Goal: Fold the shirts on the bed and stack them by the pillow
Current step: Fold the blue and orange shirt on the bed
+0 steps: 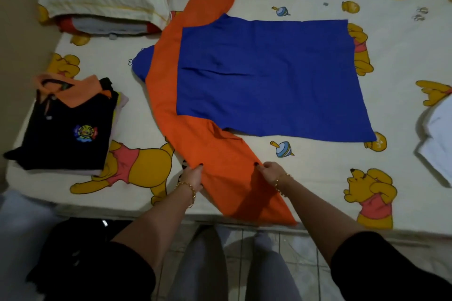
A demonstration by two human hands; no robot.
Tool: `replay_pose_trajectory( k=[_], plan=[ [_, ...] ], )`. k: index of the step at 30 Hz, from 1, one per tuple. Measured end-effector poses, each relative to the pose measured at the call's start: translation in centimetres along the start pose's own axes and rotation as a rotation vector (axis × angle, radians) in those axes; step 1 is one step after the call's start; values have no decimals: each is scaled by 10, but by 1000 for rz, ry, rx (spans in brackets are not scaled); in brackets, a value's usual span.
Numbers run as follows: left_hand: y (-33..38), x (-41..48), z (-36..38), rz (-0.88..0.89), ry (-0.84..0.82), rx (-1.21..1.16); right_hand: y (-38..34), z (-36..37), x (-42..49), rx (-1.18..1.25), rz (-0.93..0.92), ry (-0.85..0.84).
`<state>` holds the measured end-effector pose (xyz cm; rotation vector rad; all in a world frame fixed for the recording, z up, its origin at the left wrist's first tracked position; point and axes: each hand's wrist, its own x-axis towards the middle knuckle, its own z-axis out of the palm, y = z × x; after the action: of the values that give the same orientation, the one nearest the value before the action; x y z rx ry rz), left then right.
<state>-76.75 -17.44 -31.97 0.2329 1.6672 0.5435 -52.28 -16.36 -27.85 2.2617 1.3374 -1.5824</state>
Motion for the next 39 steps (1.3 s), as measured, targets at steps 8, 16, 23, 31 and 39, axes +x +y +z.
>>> replay_pose_trajectory(
  k=[8, 16, 23, 31, 39],
  plan=[
    [-22, -90, -1, -38, -265, 4, 37, 20, -51, 122, 50, -125],
    [-68, -125, -20, 94, -148, 267, 75, 33, -82, 116, -49, 10],
    [-100, -121, -9, 168, -25, 324, 93, 44, -79, 25, -84, 178],
    [-128, -106, 5, 77, -72, 460, 112, 52, -68, -51, -47, 287],
    [-104, -96, 4, 162, 27, 417, 94, 54, -61, -120, -142, 369]
  ],
)
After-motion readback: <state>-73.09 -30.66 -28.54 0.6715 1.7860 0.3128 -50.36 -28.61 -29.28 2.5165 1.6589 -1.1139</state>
